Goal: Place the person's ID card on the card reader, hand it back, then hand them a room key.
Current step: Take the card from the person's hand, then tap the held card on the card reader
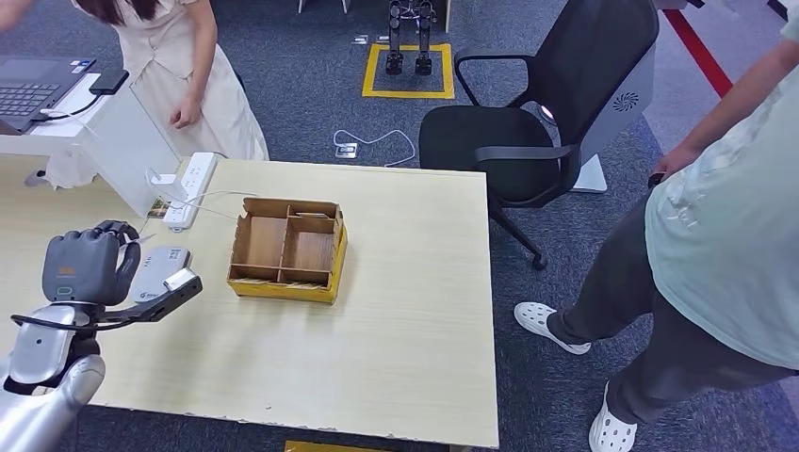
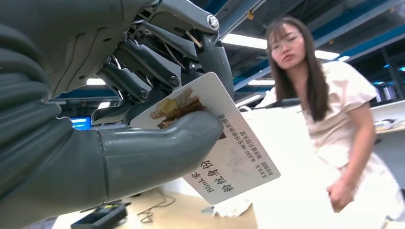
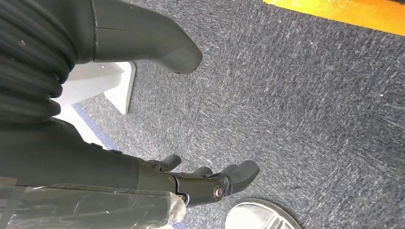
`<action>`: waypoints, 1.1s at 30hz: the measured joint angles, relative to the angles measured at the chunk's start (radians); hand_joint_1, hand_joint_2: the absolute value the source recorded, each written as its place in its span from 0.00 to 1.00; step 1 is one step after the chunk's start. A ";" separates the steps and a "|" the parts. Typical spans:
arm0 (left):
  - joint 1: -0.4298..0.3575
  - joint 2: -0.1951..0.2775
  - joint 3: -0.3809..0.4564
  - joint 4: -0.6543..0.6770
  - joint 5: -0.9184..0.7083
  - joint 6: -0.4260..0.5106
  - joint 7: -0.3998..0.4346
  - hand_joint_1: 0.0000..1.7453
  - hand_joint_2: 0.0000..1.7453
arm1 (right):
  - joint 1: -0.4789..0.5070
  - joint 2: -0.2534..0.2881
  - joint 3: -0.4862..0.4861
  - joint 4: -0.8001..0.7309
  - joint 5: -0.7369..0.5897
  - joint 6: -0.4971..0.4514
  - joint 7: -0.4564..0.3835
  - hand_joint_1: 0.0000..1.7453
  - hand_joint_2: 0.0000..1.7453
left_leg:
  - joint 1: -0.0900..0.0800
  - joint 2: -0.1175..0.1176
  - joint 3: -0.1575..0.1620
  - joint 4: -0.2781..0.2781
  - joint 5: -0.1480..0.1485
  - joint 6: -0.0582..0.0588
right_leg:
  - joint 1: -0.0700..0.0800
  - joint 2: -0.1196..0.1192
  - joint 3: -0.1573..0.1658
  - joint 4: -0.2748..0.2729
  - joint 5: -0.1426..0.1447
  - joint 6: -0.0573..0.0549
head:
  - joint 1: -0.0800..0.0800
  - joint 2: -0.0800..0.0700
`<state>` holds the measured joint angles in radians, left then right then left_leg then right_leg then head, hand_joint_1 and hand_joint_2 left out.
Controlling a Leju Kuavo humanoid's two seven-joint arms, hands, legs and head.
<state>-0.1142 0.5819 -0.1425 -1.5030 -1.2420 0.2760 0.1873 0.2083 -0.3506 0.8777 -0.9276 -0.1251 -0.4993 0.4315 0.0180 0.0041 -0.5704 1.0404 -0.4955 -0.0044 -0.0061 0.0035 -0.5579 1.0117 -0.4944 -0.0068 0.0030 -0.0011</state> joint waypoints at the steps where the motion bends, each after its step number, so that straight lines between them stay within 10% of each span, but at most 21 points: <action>1: 0.005 0.000 0.004 0.004 -0.002 0.002 0.005 1.00 1.00 | 0.001 0.000 0.000 -0.001 0.000 -0.001 0.004 0.00 1.00 | 0.000 0.000 0.000 0.000 0.000 0.000 | 0.000 0.000 0.000 0.000 0.000 0.000 | 0.000 0.000; 33: 0.100 -0.040 0.115 0.034 0.012 0.030 0.000 1.00 1.00 | -0.002 0.001 0.009 -0.004 -0.010 -0.011 -0.005 0.00 1.00 | 0.000 0.000 0.000 0.000 0.000 0.000 | 0.000 0.000 0.000 0.000 0.000 0.000 | 0.000 0.000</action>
<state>-0.0140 0.5415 -0.0271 -1.4694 -1.2296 0.3060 0.1871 0.2065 -0.3493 0.8865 -0.9319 -0.1350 -0.5100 0.4269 0.0180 0.0037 -0.5704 1.0403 -0.4954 -0.0044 -0.0062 0.0032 -0.5578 1.0116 -0.4943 -0.0067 0.0030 -0.0011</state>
